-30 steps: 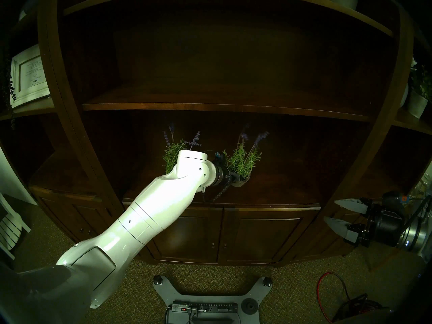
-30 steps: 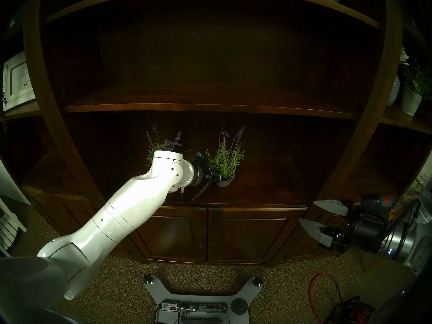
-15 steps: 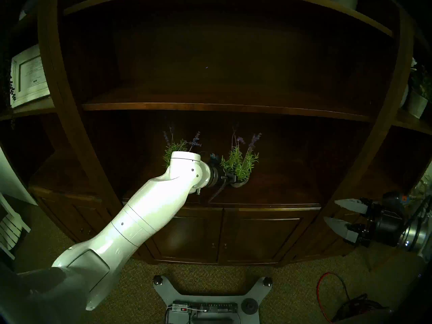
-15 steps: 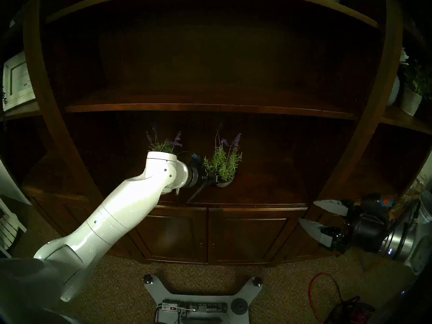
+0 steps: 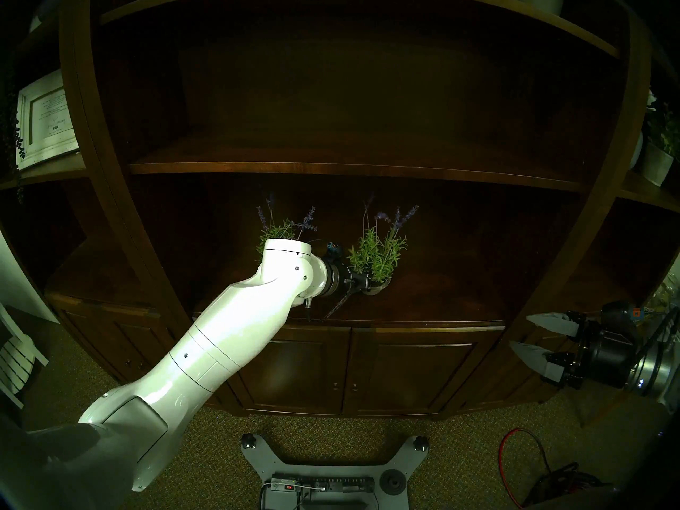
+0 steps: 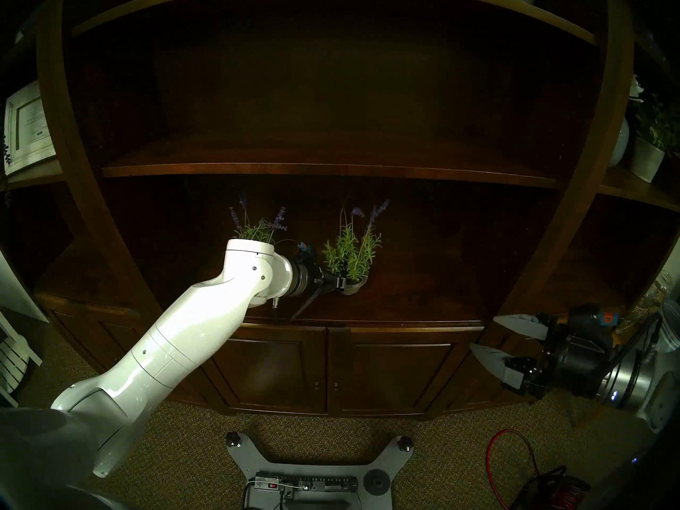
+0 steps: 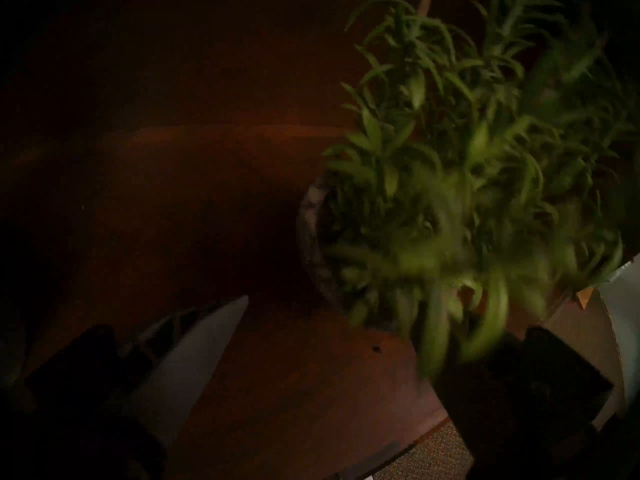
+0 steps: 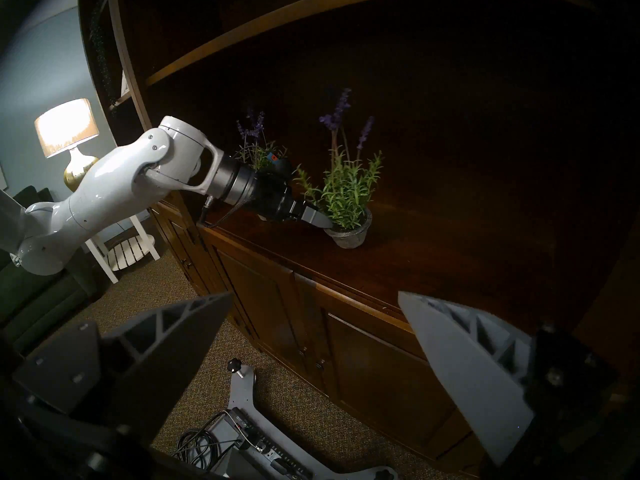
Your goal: Place the fake decorative plant upright
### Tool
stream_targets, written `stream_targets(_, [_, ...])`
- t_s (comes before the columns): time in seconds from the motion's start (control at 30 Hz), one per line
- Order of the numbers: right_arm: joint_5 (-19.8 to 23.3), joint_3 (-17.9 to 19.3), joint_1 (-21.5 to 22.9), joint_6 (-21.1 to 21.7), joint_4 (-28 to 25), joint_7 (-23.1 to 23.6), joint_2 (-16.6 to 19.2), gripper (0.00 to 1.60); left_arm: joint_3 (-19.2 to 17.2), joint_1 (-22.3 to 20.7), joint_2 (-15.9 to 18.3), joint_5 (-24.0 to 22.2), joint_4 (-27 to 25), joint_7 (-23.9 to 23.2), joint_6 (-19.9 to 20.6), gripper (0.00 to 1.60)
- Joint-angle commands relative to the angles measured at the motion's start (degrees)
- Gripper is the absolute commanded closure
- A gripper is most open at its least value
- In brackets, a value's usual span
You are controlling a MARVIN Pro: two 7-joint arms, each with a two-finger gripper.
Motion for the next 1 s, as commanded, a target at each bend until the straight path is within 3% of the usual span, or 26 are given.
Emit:
stream_targets(0.0, [-0.1,0.1,0.2,-0.3,-0.1,0.1,0.0,0.0,-1.1,-1.4,-0.6,-0.4,-1.9,-0.2,-0.4,0.05])
stream_targets(0.23, [-0.1,0.1,0.2,-0.2,-0.1,0.1,0.0,0.0,-1.6,-0.5,0.1,-1.6,-3.9,-0.2,0.1,0.05])
stream_targets(0.3, [-0.1,0.1,0.2,-0.2,-0.1,0.1,0.0,0.0,-1.8,0.9,1.3,-1.9,-7.2,-0.1,0.2,0.03])
stream_targets(0.53, [-0.1,0.1,0.2,-0.2,-0.1,0.1,0.0,0.0,-2.7,2.6,3.2,-3.0,-11.5,-0.1,0.9,0.0])
stream_targets(0.67, [-0.1,0.2,0.2,-0.2,-0.1,0.1,0.0,0.0,-2.9,4.1,5.4,-3.0,-13.9,-0.6,1.1,0.0])
stream_targets(0.97, [-0.1,0.2,0.1,-0.1,-0.1,0.1,0.0,0.0,-1.7,11.6,12.3,0.7,-21.2,2.6,0.6,0.0])
